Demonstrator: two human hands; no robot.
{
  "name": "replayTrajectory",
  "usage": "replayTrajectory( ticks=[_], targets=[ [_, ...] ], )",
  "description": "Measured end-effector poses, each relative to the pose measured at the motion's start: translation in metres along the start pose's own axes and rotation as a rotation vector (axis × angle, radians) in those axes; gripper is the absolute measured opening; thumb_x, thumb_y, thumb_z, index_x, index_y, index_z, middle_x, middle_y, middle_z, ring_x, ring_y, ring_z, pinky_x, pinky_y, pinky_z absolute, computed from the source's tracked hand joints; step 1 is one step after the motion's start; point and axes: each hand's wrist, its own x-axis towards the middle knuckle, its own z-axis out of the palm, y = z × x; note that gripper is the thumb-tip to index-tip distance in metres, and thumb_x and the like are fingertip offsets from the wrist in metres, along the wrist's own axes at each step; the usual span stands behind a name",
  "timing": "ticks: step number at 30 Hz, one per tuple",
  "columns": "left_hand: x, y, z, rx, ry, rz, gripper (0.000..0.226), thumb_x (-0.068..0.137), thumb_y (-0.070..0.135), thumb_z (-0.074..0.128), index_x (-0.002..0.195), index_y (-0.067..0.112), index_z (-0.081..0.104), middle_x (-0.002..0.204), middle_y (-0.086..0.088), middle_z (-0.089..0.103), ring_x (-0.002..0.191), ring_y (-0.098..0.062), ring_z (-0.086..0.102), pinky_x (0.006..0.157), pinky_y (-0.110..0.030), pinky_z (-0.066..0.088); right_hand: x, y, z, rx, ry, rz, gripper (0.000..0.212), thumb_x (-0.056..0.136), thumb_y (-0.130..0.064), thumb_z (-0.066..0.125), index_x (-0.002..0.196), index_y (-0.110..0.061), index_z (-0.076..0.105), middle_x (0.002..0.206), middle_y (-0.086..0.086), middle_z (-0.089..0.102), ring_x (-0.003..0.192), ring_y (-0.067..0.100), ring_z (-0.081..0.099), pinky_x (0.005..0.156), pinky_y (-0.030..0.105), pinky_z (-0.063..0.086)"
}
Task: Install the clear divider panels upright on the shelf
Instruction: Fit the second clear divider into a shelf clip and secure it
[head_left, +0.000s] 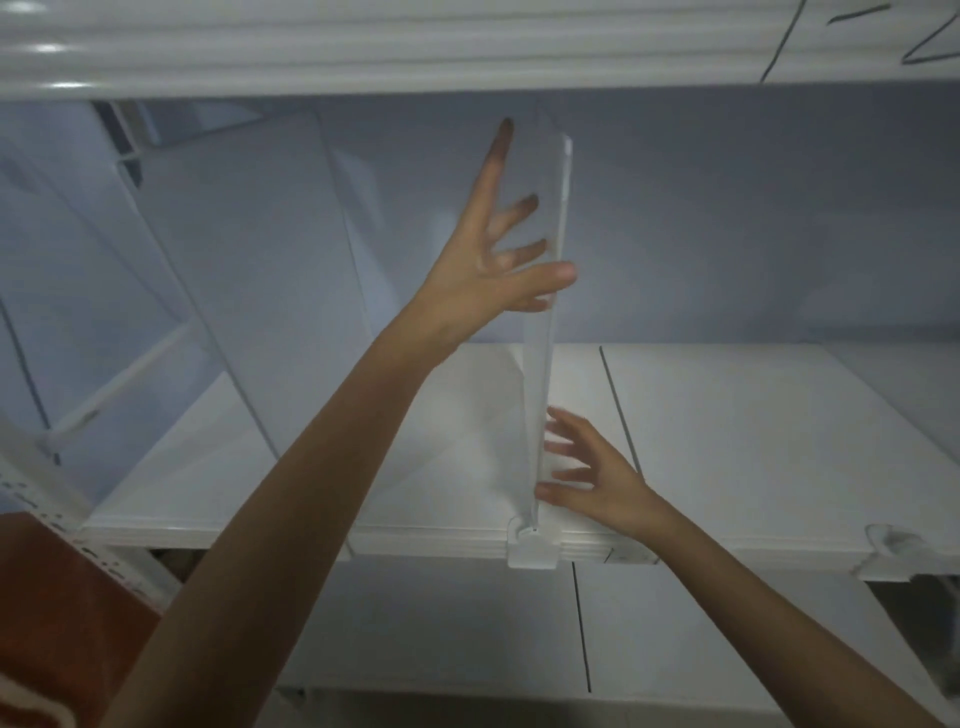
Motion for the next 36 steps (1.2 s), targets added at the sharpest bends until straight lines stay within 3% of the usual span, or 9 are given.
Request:
replayTrajectory(
  ticks=[3, 6, 10, 14, 17, 21, 23, 29, 36],
  targets=[
    [-0.035, -0.04, -0.004, -0.191, 0.07, -0.16, 0.099, 0.071, 0.01, 0.077, 0.132, 0.055, 0.013, 0.139, -0.01, 0.042, 0.11, -0.025, 0.062, 0.074, -0.039, 0.059, -0.029, 0.021, 0.006, 0.301, 0.17, 0.164, 0.025, 0.088, -0.007, 0.062, 0.113, -0.006, 0.06, 0.104, 0.01, 0.071, 0.102, 0.032, 0.067, 0.08, 0.031, 0.059],
    [-0.083, -0.109, 0.005, 0.088, -0.004, -0.384, 0.087, 0.07, 0.004, 0.08, 0.131, 0.04, 0.03, 0.125, -0.005, 0.051, 0.111, -0.025, 0.056, 0.074, -0.022, 0.056, -0.052, 0.05, 0.019, 0.381, 0.053, 0.52, 0.034, 0.092, -0.03, 0.057, 0.111, -0.002, 0.062, 0.101, 0.017, 0.072, 0.093, 0.033, 0.07, 0.082, 0.048, 0.058],
    [-0.14, -0.185, 0.021, 0.711, -0.31, -0.456, 0.076, 0.069, 0.039, 0.081, 0.135, 0.03, 0.043, 0.144, 0.006, 0.041, 0.139, -0.013, 0.027, 0.109, -0.023, 0.023, -0.052, 0.085, 0.047, 0.814, 0.024, 0.806, 0.058, 0.083, -0.049, 0.065, 0.116, -0.002, 0.055, 0.116, 0.024, 0.065, 0.108, 0.04, 0.064, 0.091, 0.055, 0.052],
    [-0.152, -0.212, 0.031, 0.826, -0.287, -0.305, 0.065, 0.069, 0.049, 0.076, 0.126, 0.025, 0.058, 0.145, 0.003, 0.042, 0.138, -0.004, 0.015, 0.114, -0.025, 0.012, -0.037, 0.095, 0.069, 1.138, 0.177, 0.822, 0.059, 0.079, -0.045, 0.067, 0.112, 0.003, 0.061, 0.109, 0.024, 0.063, 0.107, 0.041, 0.061, 0.095, 0.058, 0.048],
    [-0.155, -0.219, 0.033, 0.857, -0.226, -0.236, 0.061, 0.065, 0.061, 0.058, 0.115, 0.026, 0.067, 0.137, -0.001, 0.053, 0.137, -0.015, 0.028, 0.114, -0.036, 0.015, -0.029, 0.09, 0.079, 1.208, 0.195, 0.749, 0.044, 0.085, -0.042, 0.064, 0.098, -0.001, 0.073, 0.099, 0.021, 0.064, 0.1, 0.035, 0.063, 0.095, 0.054, 0.05],
    [-0.156, -0.217, 0.036, 0.87, -0.178, -0.245, 0.05, 0.063, 0.049, 0.07, 0.109, 0.028, 0.07, 0.133, -0.001, 0.057, 0.134, -0.022, 0.038, 0.109, -0.033, 0.021, -0.019, 0.089, 0.083, 1.235, 0.249, 0.719, 0.029, 0.086, -0.034, 0.061, 0.09, -0.005, 0.063, 0.064, 0.011, 0.065, 0.054, 0.018, 0.061, 0.097, 0.042, 0.047],
    [-0.156, -0.216, 0.037, 0.839, -0.158, -0.282, 0.05, 0.061, 0.048, 0.072, 0.109, 0.031, 0.07, 0.134, 0.002, 0.055, 0.135, -0.018, 0.035, 0.106, -0.025, 0.019, -0.016, 0.091, 0.082, 1.217, 0.227, 0.751, 0.025, 0.082, -0.031, 0.062, 0.08, -0.007, 0.058, 0.054, 0.009, 0.057, 0.047, 0.017, 0.054, 0.088, 0.034, 0.047],
    [-0.156, -0.224, 0.037, 0.828, -0.11, -0.228, 0.048, 0.055, 0.063, 0.06, 0.091, 0.034, 0.074, 0.111, 0.007, 0.067, 0.122, -0.011, 0.042, 0.099, -0.022, 0.025, -0.011, 0.09, 0.075, 1.15, 0.177, 0.838, 0.02, 0.064, -0.024, 0.068, 0.073, -0.01, 0.058, 0.052, 0.007, 0.041, 0.046, 0.017, 0.041, 0.06, 0.028, 0.036],
    [-0.149, -0.22, 0.038, 0.786, -0.112, -0.238, 0.051, 0.049, 0.054, 0.076, 0.094, 0.029, 0.072, 0.112, 0.007, 0.066, 0.124, 0.001, 0.033, 0.103, -0.02, 0.021, -0.007, 0.085, 0.07, 1.128, 0.196, 0.934, 0.016, 0.067, -0.021, 0.064, 0.078, -0.01, 0.059, 0.063, 0.009, 0.057, 0.053, 0.019, 0.055, 0.06, 0.028, 0.033]
  ],
)
